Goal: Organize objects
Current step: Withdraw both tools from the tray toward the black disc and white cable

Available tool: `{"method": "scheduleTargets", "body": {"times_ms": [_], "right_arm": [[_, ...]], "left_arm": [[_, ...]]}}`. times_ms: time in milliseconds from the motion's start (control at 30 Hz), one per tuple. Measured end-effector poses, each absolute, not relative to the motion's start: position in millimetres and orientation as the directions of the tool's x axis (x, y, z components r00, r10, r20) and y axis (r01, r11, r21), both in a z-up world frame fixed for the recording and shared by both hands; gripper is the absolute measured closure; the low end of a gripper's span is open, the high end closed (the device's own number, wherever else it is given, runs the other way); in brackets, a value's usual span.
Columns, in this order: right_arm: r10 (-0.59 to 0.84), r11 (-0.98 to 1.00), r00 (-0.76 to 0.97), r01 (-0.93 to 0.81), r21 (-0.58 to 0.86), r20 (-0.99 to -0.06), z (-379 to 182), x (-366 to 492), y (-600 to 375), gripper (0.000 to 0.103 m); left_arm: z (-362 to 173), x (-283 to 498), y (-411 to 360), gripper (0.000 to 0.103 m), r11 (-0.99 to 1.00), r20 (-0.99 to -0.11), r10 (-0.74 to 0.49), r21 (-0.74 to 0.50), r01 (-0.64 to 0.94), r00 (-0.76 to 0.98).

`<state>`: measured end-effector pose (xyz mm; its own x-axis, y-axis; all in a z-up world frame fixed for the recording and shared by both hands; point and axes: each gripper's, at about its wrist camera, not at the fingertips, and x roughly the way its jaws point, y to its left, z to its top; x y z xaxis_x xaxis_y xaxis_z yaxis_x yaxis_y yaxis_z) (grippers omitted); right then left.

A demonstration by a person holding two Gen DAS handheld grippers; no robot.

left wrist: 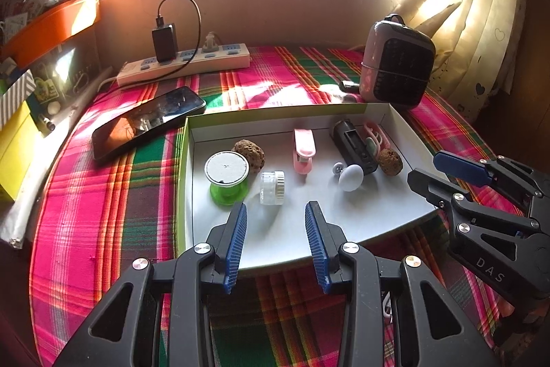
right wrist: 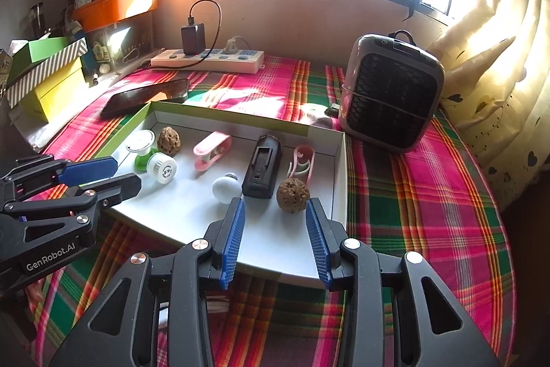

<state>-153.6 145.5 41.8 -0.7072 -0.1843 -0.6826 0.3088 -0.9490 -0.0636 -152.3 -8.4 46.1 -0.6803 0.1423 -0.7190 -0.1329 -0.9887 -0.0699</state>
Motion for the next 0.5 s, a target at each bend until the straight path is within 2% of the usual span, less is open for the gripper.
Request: {"method": "scheduleTargets", "body": {"times_ms": [500], "right_arm": [[-0.224,-0.945,-0.685,0.326,-0.017,-0.693,35.3,-118.7,142.1,0.060]], "left_arm": [[44.6,-118.5,-26.6,0.069,-0.991,-0.711,0.137,-0.104,-0.090,-0.690]]}}
